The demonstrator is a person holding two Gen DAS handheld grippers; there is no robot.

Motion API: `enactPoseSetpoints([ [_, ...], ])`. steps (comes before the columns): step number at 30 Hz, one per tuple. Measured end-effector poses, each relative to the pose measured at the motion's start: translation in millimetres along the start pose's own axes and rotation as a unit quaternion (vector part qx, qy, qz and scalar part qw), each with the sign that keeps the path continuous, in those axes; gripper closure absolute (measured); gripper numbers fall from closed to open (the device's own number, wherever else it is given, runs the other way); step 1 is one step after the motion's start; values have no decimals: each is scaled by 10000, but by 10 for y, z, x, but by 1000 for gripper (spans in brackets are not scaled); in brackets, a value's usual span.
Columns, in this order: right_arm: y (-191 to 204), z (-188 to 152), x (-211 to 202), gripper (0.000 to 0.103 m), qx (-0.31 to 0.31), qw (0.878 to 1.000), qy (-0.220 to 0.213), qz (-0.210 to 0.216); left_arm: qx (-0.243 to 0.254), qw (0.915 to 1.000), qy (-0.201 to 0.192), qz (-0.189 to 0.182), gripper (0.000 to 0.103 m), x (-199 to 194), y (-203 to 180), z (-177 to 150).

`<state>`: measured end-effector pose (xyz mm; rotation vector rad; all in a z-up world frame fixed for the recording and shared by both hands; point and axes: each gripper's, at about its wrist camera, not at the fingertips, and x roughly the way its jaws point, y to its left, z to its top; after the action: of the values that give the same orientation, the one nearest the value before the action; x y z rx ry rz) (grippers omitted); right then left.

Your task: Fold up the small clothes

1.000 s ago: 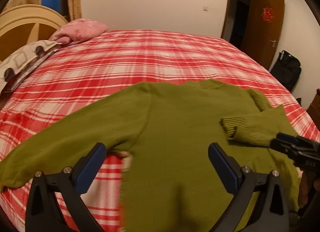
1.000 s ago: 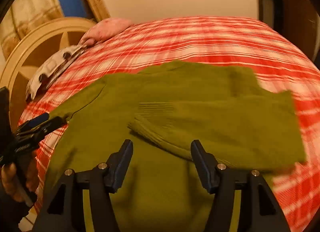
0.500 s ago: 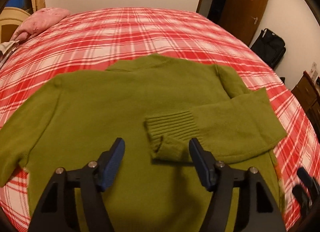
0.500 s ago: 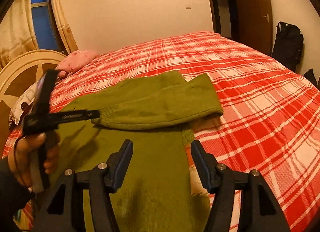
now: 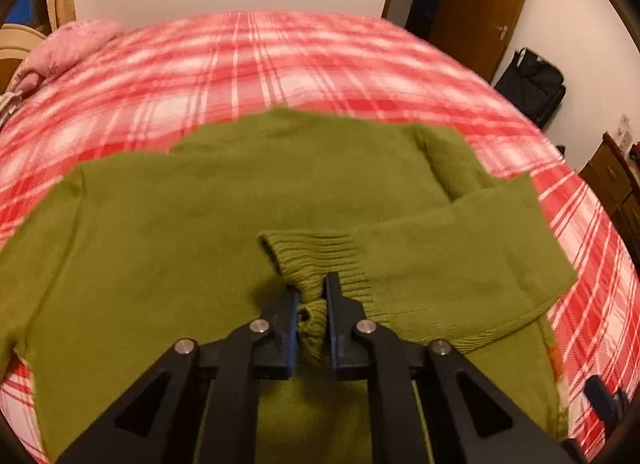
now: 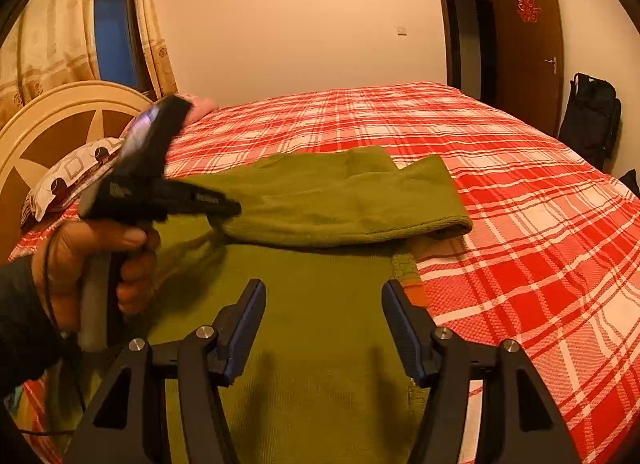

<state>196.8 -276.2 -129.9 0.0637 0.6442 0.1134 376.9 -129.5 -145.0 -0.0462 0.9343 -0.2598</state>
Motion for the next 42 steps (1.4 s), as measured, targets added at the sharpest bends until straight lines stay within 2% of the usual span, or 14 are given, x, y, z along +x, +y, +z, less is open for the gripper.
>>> enactPoseSetpoints([
  [7, 16, -53, 74, 42, -31, 9999, 144, 57, -31, 9970, -766, 84, 91, -572, 236, 216],
  [10, 32, -81, 121, 42, -42, 9996, 254, 84, -97, 9957, -908, 124, 91, -725, 379, 242],
  [14, 53, -116, 182, 42, -82, 9992, 374, 82, -164, 9939, -1024, 376, 91, -780, 594, 235],
  [18, 63, -140, 213, 42, -113, 9990, 431, 74, -353, 9938, -934, 493, 91, -718, 815, 152],
  [23, 46, -131, 272, 41, -115, 9976, 677, 4, -478, 9950, -592, 647, 91, -436, 998, -19],
  [25, 39, -21, 268, 41, -217, 9965, 769, -250, -485, 9960, -406, 625, 91, -302, 1049, -64],
  [29, -66, 376, 387, 42, -555, 9884, 749, -1201, -447, 9957, -263, 766, 87, -159, 1098, -145],
  [32, -244, 642, 645, 42, -546, 9820, 762, -1641, -409, 9947, -355, 873, 83, -177, 1091, -202],
  [36, -383, 791, 982, 42, -403, 9856, 869, -1396, -253, 9933, -446, 1034, 79, -188, 1053, -250],
  [40, -561, 763, 1218, 42, -236, 9759, 1093, -1873, -122, 9917, -390, 1221, 67, -178, 1046, -275],
  [42, -653, 713, 1215, 42, -41, 9758, 1184, -1840, -30, 9911, -344, 1287, 60, -173, 1048, -312],
])
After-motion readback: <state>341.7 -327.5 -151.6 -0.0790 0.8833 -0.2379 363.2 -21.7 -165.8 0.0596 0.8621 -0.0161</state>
